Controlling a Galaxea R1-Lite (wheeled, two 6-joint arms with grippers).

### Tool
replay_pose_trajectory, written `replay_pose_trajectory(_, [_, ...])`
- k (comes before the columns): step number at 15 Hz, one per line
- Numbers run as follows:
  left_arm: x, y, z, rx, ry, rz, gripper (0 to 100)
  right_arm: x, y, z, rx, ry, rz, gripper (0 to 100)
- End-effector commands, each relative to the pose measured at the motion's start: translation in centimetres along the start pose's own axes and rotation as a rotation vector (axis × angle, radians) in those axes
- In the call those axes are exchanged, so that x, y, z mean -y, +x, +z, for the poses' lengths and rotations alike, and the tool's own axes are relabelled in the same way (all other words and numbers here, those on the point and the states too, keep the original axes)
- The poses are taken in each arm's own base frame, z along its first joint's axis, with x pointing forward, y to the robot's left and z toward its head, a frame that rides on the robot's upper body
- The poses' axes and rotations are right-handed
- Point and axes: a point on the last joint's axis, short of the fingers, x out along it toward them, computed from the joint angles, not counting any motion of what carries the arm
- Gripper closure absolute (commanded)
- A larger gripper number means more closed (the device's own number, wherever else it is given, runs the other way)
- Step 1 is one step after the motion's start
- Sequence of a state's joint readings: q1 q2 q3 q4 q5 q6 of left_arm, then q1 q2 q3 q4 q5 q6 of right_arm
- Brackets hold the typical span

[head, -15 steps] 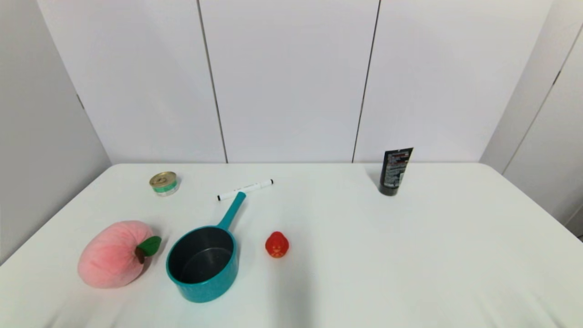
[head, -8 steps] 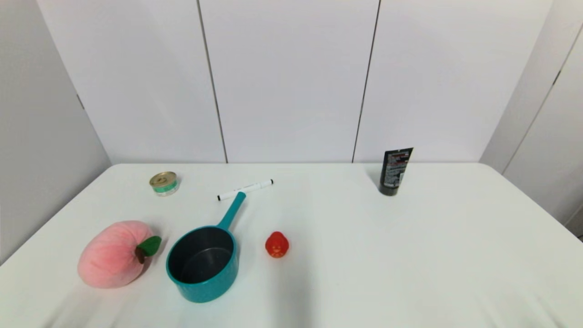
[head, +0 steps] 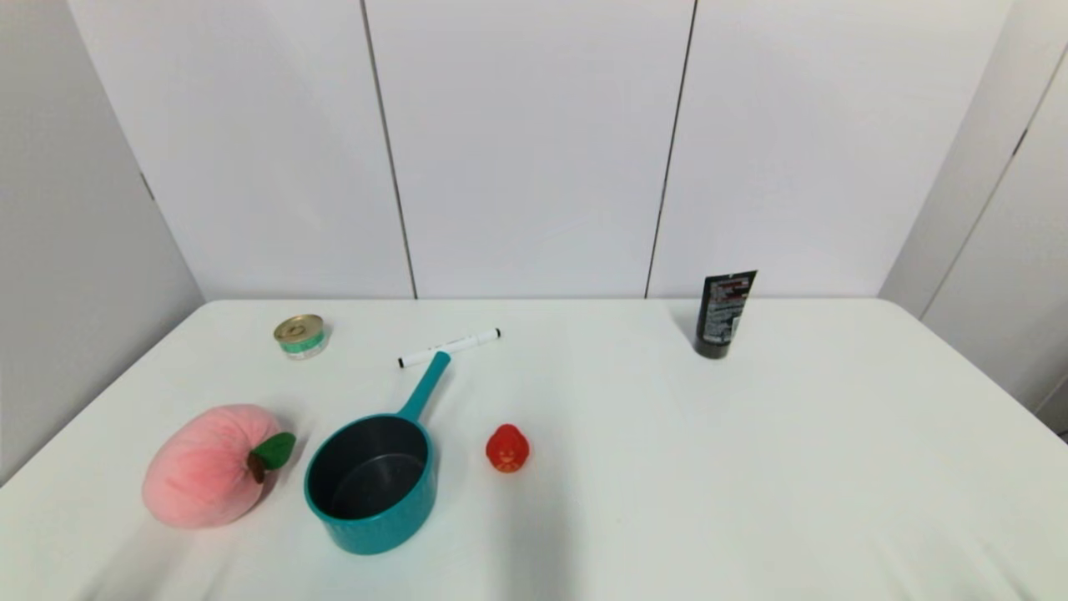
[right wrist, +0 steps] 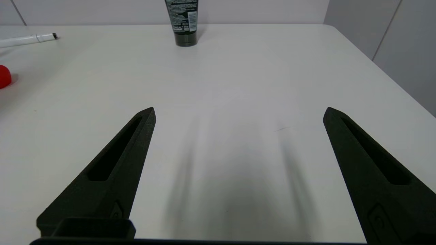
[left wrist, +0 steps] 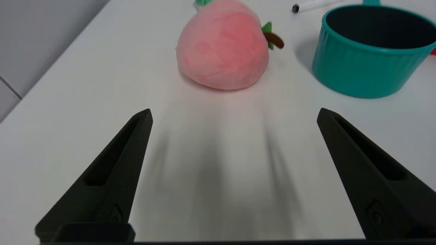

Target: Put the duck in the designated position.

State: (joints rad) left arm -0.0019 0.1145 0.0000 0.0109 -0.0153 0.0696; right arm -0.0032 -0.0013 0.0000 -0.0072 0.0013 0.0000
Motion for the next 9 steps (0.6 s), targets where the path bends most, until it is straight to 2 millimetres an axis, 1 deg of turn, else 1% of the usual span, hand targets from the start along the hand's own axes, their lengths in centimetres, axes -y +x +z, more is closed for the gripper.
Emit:
replay_pose_trajectory(1, [-0.1,1.2,1.3,-0.143,0.005,-0.058,0,0.0,0.0,0.0,-0.001,0.0,0.0,0])
replay_pose_trajectory(3, [-0.2,2.0,3.1,-0.179,0.01,-0.084,0,0.0,0.0,0.0,-0.001,0.0,0.0,0])
replay_pose_trajectory(6, [-0.1,3.4,7.0,-0.182,0.034,-0.181,0,0.0,0.0,0.0,-0.001,0.0,-0.001,0])
replay_pose_trajectory(7, [0.2,3.9,8.7,-0.165,0.046,-0.237,0,0.0,0.0,0.0,-0.001,0.0,0.0,0])
replay_pose_trajectory(8, [0.3,4.2,9.7,-0.156,0.054,-0.276,0,0.0,0.0,0.0,-0.001,0.0,0.0,0])
replay_pose_trajectory(9, [0.4,4.3,10.2,-0.153,0.058,-0.294,0,0.0,0.0,0.0,-0.001,0.0,0.0,0])
